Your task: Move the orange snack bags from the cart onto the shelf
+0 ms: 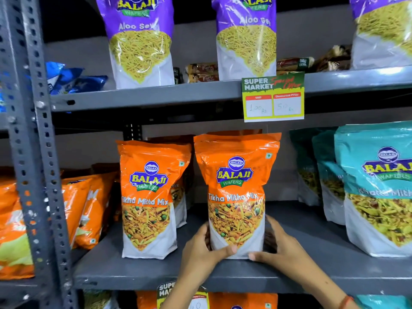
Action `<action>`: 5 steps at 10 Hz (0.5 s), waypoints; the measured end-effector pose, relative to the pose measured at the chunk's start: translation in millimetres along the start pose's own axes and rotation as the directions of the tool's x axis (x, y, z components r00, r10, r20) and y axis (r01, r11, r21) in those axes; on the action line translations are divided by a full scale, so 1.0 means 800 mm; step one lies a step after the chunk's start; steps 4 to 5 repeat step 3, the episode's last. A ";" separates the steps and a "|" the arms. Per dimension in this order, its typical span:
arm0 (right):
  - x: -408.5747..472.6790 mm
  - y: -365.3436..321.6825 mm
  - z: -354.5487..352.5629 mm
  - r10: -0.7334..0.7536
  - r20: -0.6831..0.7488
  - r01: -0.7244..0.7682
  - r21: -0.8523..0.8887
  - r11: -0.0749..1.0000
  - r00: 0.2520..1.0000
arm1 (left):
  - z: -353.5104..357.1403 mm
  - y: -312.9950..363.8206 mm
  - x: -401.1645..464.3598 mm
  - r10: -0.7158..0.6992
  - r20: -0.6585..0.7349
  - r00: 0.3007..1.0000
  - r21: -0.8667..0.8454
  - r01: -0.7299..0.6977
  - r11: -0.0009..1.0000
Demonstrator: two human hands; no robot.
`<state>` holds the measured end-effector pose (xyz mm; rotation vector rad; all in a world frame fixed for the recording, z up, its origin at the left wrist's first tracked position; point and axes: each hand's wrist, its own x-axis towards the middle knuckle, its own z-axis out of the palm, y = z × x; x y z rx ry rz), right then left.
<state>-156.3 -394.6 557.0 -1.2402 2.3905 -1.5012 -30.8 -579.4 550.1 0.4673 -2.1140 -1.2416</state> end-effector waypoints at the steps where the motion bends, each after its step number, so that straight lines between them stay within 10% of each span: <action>1: -0.007 0.002 -0.007 0.080 -0.037 -0.078 0.066 0.995 0.996 | 0.003 -0.009 0.002 -0.005 -0.014 1.000 0.045 0.006 0.999; 5: -0.052 -0.014 -0.010 0.137 -0.240 -0.095 0.179 0.979 0.961 | -0.005 -0.006 -0.051 0.097 -0.075 0.992 -0.147 -0.107 0.983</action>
